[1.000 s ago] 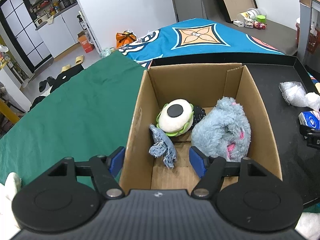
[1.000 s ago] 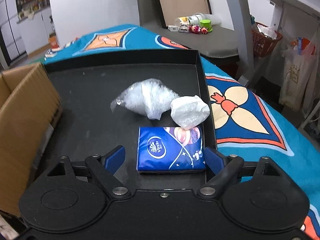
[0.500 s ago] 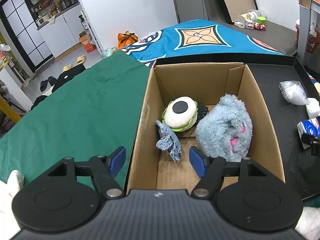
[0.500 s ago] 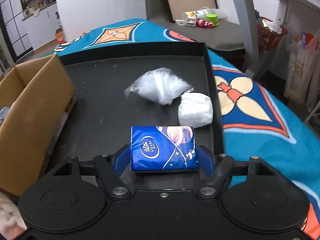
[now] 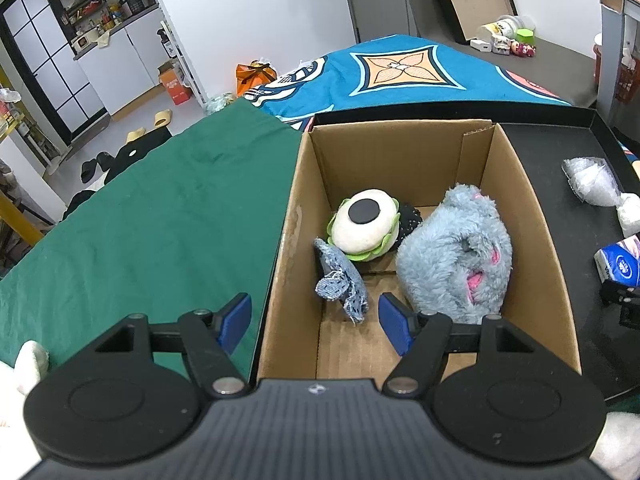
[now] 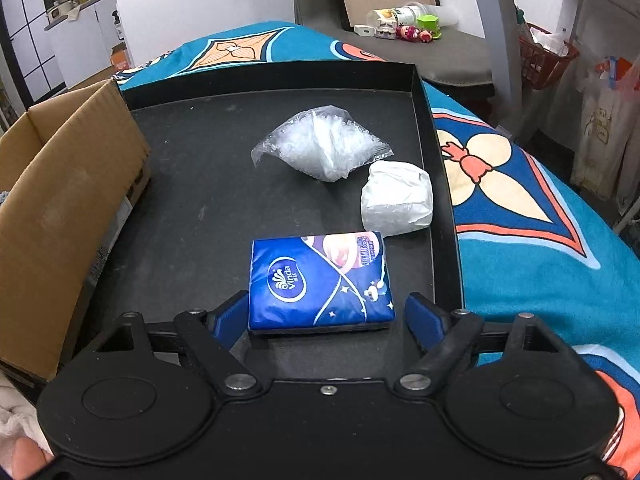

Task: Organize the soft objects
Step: 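Close the right gripper on the blue tissue packet and lift it, then carry the blue tissue packet with the right gripper into the box and release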

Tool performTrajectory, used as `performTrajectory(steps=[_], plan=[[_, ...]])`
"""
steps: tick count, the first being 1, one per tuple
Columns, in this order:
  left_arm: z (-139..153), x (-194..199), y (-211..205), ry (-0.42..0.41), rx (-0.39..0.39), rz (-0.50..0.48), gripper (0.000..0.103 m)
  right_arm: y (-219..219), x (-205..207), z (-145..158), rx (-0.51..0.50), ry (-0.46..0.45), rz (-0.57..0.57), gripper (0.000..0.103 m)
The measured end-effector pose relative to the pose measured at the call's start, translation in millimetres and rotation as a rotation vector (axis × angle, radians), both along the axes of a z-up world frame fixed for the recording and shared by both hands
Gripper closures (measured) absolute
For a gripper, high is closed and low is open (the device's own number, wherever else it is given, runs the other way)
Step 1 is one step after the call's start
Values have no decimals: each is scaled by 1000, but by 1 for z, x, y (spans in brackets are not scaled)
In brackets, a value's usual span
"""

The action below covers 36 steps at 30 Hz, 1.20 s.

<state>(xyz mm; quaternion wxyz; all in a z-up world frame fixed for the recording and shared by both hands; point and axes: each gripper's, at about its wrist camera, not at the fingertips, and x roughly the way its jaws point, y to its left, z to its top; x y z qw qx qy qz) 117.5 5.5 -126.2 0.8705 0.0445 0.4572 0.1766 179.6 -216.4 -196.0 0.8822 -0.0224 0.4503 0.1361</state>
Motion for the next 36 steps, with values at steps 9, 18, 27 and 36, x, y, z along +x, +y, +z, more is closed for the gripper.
performTrajectory(steps=[9,18,27,36], plan=[[3,-6,3,-6,1,6,34,-6,-2,18,59,-33,-26,32],[8,-12,6,-11,1,5,34,2,-7,53,125,-124,2,32],[11,-10,5,-24,0,-3,34,14,-15,91,193,-214,59,32],[11,-18,9,-34,-38,-2,34,36,-22,116,240,-267,140,32]])
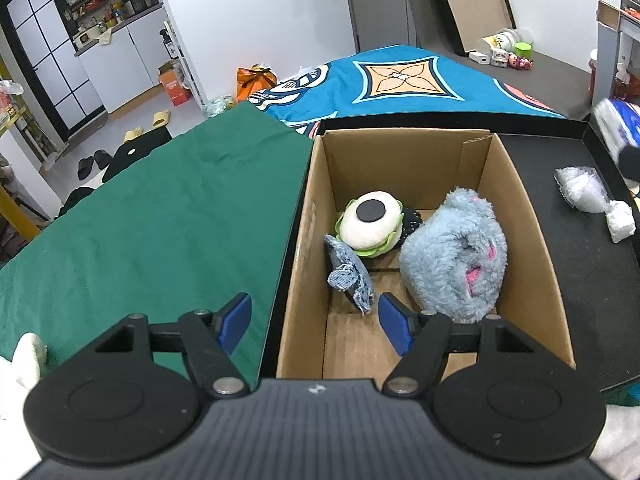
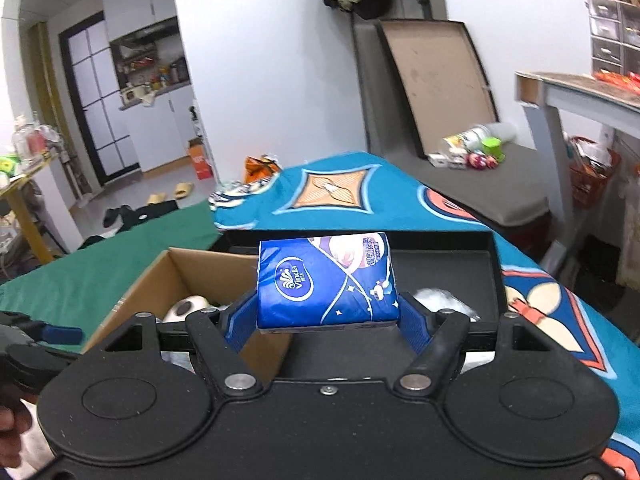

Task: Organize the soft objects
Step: 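Carry the blue tissue packet with the right gripper into the box and release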

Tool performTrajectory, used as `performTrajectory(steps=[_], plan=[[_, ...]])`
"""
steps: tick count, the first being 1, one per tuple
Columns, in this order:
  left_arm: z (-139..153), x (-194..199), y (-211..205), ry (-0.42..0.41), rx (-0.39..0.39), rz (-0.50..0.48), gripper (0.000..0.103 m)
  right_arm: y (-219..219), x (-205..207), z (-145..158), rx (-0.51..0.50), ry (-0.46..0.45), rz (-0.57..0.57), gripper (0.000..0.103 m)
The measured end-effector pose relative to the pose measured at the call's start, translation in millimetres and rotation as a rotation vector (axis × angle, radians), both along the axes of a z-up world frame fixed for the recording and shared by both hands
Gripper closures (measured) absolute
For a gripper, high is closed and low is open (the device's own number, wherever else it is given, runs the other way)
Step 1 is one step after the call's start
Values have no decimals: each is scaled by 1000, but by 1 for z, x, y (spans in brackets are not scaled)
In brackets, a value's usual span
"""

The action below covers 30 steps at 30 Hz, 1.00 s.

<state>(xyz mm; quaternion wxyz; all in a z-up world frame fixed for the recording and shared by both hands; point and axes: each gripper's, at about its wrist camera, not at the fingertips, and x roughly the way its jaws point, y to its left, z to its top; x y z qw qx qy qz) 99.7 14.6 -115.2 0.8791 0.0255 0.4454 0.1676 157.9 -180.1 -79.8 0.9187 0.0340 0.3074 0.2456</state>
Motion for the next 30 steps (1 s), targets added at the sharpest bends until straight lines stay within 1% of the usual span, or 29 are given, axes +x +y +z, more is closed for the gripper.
performTrajectory(steps=[4,7,10,11,14,20,22,24,25,27,28,30], plan=[[2,-3,3,-15,-28,-6,34,11,-2,5,6,-12,35,32],[4,-5,3,-22,-33,-19,35,20,-4,7,11,-15,60,32],[4,-6,6,-22,-50,-19,36,29,-4,8,14,-12,87,32],[4,-7,9,-24,-56,-18,38,31,-6,8,15,-12,95,32],[5,-9,13,-32,-66,-14,39,39,-8,8,9,-10,117,32],[2,-11,22,-29,-97,-14,49,54,-12,8,2,9,156,32],[1,-12,24,-28,-105,-16,53,60,-14,8,3,15,171,32],[0,-13,28,-25,-114,-14,64,66,-16,8,4,19,184,32],[-1,-13,30,-22,-122,-14,67,69,-17,7,3,20,191,32],[-2,-14,33,-24,-138,-13,77,74,-18,7,4,26,206,31],[-2,-14,35,-26,-148,-14,79,76,-18,6,8,31,214,31],[-2,-15,37,-29,-163,-13,89,80,-19,6,11,42,223,31]])
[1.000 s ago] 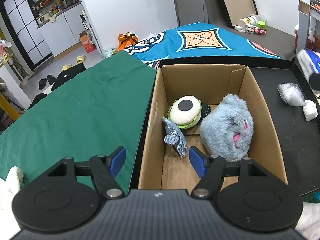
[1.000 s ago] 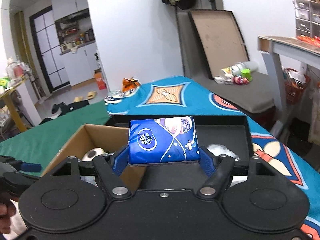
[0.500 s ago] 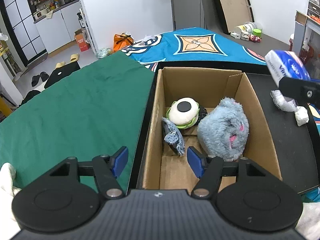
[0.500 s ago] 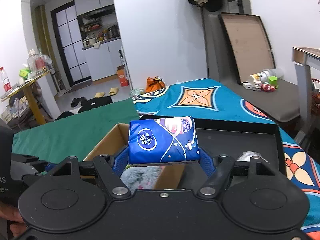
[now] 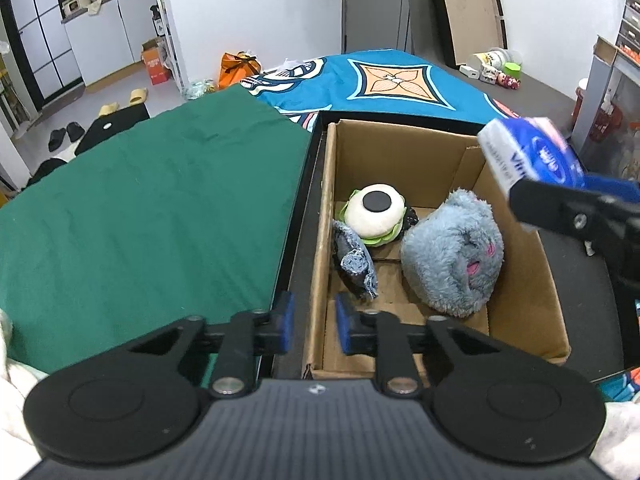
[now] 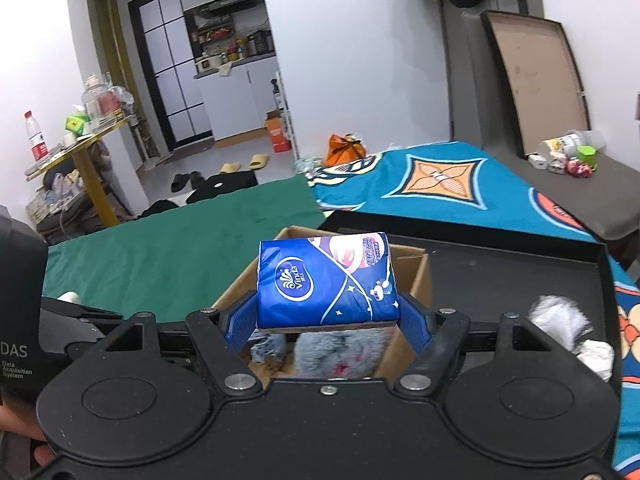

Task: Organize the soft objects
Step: 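Carry the blue tissue packet with the right gripper into the box and release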

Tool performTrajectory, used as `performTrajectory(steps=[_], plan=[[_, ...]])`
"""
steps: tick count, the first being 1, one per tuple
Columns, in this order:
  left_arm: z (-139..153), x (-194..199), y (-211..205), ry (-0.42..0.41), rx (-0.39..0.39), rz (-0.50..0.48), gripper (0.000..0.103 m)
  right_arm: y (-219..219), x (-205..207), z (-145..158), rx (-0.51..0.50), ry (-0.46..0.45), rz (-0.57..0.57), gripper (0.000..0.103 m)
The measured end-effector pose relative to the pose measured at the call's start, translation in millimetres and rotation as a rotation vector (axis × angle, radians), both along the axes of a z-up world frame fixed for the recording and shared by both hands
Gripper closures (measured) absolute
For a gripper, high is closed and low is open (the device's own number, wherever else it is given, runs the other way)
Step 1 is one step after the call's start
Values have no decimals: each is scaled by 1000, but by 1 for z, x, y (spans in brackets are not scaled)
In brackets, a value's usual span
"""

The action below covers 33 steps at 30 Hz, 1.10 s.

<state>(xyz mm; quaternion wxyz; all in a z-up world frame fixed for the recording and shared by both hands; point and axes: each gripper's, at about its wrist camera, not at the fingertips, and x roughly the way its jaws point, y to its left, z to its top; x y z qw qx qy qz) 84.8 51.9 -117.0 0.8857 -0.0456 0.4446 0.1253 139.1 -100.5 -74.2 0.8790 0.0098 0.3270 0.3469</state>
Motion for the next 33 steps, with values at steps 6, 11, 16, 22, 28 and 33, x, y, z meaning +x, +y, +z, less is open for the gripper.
performTrajectory(steps=[6,11,16,22,28,33], plan=[[-1,1,5,-6,-26,-7,95,11,1,-1,8,33,20,31],[1,1,4,-7,-30,-12,96,22,6,-7,42,77,45,31],[3,1,7,0,-34,-14,95,27,8,-14,67,143,75,27],[4,3,4,8,-17,-6,95,17,4,-13,56,139,58,22],[6,7,-3,20,22,-5,91,0,6,-11,30,108,-6,19],[6,11,-7,27,44,10,85,-15,10,-15,9,89,-62,15]])
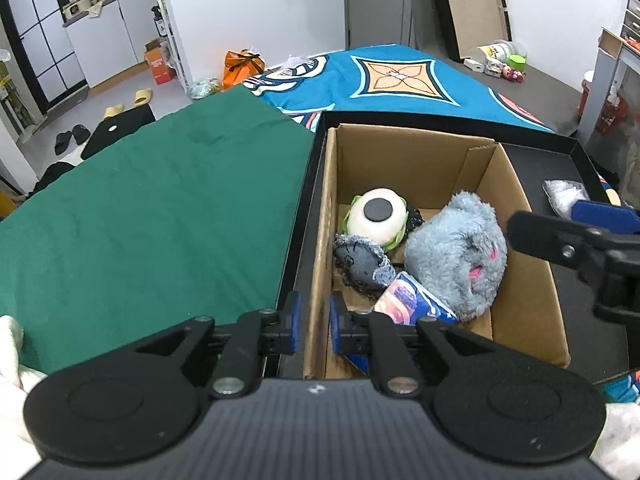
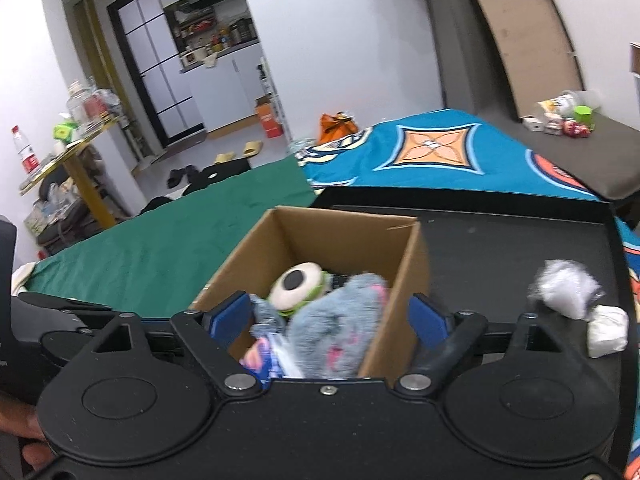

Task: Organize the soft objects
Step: 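Carry the blue tissue packet with the right gripper into the box and release, then move the right gripper back to the tray and grasp the white plastic bag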

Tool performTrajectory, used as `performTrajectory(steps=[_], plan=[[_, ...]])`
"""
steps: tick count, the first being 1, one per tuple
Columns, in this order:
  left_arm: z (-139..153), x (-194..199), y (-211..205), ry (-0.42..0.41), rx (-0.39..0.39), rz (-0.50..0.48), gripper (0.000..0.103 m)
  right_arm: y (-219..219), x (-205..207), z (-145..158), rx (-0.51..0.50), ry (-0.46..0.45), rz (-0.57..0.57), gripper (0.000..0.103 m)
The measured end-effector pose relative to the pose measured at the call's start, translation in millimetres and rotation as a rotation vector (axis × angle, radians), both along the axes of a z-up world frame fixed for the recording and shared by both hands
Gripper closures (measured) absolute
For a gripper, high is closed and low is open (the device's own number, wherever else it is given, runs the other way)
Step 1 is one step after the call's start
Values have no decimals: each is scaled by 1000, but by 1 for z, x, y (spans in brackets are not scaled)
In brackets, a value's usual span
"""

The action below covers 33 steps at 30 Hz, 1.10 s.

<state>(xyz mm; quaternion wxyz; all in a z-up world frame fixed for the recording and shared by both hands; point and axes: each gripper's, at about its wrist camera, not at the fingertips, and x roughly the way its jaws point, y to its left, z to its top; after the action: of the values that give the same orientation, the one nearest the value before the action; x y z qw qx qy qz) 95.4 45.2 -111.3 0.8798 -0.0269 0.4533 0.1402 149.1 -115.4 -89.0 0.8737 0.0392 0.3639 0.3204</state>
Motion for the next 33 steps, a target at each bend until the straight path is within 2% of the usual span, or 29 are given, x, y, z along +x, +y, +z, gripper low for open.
performTrajectory(steps=[9,12,24,33], plan=[[0,9,-10,-6,37,13,55,-35,13,-12,-24,-17,-108,11],[-1,10,-15,-13,49,15,50,-48,19,-18,-47,-27,-151,11],[-8,17,-30,-1,82,16,42,-95,32,-50,-168,-40,-251,12],[-9,23,-37,-3,101,18,39,-120,51,-81,-250,-26,-323,12]])
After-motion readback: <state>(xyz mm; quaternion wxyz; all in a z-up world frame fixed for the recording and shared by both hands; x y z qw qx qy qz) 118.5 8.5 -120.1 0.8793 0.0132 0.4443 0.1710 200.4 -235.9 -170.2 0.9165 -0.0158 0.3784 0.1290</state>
